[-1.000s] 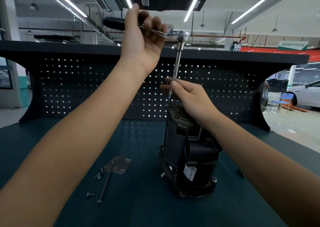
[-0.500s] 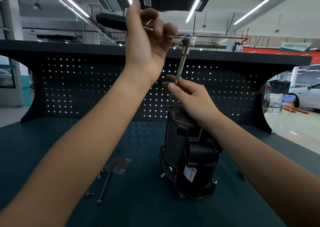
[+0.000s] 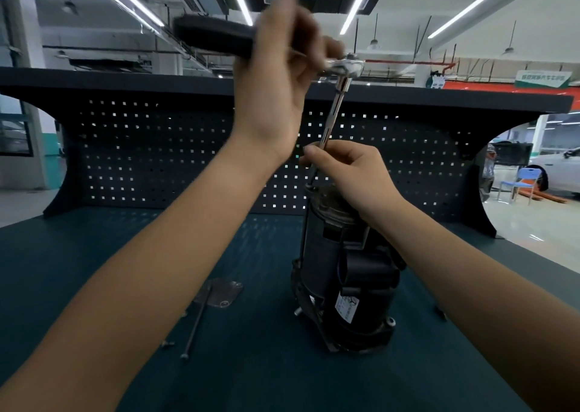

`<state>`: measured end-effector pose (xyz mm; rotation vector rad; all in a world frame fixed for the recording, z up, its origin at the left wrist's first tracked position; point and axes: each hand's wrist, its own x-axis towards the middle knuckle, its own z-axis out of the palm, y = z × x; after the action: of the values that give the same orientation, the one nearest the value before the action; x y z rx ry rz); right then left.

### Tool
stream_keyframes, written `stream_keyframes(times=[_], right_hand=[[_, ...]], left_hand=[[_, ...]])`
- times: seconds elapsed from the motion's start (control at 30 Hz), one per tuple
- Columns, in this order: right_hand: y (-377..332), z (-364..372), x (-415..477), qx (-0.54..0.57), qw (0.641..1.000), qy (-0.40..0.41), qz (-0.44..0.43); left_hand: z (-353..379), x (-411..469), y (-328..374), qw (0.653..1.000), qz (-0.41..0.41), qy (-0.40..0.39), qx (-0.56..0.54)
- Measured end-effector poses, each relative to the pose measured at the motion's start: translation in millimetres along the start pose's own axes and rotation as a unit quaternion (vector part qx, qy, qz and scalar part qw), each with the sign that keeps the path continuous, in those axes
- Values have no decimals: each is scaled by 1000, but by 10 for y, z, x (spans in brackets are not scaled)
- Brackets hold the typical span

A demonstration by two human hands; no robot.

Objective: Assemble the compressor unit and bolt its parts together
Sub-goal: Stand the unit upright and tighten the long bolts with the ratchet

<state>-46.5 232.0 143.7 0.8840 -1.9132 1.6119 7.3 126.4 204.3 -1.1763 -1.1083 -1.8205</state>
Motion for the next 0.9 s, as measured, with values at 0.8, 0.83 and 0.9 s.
stream_keyframes(times=[0.8, 0.83, 0.9], right_hand=[[3, -5, 11, -22, 1000, -15, -2], [15, 5, 22, -26, 1000, -11, -5], [16, 17, 30, -29, 1000, 2, -10]], left_hand=[[-159, 388, -166, 949, -145, 157, -233], [-168, 413, -184, 942, -156, 176, -239], [-159, 387, -190, 951, -157, 167, -206]])
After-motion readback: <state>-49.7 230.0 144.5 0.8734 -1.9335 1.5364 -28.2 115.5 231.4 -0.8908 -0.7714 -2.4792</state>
